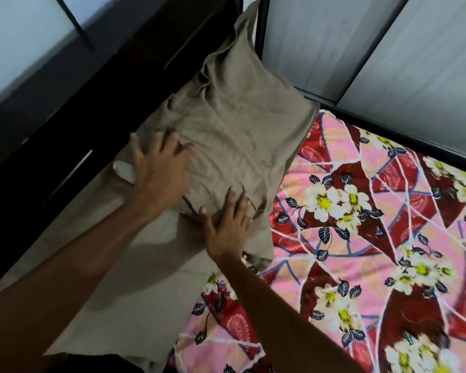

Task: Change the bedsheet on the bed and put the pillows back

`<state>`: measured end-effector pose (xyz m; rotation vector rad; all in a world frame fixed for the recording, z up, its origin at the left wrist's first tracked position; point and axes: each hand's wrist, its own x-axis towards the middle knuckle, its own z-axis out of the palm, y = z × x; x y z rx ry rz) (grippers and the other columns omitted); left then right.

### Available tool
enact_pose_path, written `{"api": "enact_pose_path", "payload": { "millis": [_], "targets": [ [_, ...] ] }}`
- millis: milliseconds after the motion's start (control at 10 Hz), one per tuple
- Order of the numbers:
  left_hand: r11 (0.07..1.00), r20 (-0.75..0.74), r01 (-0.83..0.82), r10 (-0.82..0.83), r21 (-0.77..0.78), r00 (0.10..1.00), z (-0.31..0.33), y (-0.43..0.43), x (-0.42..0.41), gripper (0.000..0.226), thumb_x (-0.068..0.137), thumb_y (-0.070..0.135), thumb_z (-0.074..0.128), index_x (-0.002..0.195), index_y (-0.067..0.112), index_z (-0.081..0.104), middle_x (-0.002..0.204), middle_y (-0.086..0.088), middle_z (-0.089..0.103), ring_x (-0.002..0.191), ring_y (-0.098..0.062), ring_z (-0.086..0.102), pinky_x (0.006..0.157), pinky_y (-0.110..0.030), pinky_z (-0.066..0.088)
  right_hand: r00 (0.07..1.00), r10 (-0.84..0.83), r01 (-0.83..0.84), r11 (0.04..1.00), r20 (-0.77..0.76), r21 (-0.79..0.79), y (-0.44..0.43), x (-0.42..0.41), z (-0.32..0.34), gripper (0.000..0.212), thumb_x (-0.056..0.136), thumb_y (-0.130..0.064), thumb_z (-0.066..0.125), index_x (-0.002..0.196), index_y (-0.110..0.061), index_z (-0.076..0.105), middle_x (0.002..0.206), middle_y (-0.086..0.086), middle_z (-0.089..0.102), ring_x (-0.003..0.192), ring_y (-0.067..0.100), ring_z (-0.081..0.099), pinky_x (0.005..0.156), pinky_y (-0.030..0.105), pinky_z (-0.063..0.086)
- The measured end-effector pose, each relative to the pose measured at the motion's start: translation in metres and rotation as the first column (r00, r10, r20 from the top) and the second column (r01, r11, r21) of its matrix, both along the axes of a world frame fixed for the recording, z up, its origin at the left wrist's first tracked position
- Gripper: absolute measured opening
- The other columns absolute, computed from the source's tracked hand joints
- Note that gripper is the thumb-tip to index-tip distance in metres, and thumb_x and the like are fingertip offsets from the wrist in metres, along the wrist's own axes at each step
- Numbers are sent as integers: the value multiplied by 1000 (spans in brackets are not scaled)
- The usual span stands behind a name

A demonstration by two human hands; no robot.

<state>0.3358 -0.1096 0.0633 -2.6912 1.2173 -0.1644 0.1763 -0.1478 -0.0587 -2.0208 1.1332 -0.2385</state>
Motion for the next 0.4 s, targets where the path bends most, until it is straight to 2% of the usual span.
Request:
{"api": "enact_pose_path", "payload": {
  "millis": [100, 200, 300, 400],
  "targets": [
    [996, -6, -23, 22, -81, 1000, 6, 19, 10, 51, 83, 23, 58, 134, 19, 57, 144, -10, 47, 135, -33, 38, 108, -63, 27, 991, 131, -131, 990, 3, -47, 16, -24, -3, 82, 94, -67, 38, 161, -34, 5, 169, 8, 0, 155, 30, 5, 122, 47, 13],
    [990, -61, -45, 38, -131, 997, 6, 30, 4, 56, 84, 22, 51, 139, 14, 52, 144, -12, 46, 132, -36, 40, 100, -59, 35, 972, 221, -221, 975, 82, -13, -6, -47, -4, 72, 95, -52, 49, 159, -30, 23, 166, 13, 17, 151, 34, 21, 119, 45, 26],
    [986, -74, -62, 50, -157, 996, 2, 39, -24, 62, 80, 26, 52, 140, 12, 49, 144, -14, 44, 132, -37, 40, 103, -60, 33, 935, 340, -348, 934, 96, 78, -38, -76, 1, 54, 90, -29, 64, 142, -15, 55, 146, 19, 48, 132, 39, 49, 106, 45, 45],
    [981, -130, -55, 31, -185, 991, -19, 51, -69, 62, 77, 35, 47, 132, 7, 57, 131, -21, 52, 118, -43, 51, 98, -54, 43, 885, 464, -462, 872, 28, 162, -76, -109, 7, 31, 94, -25, 59, 117, -8, 71, 117, 19, 70, 107, 38, 66, 91, 44, 54]
  ]
}}
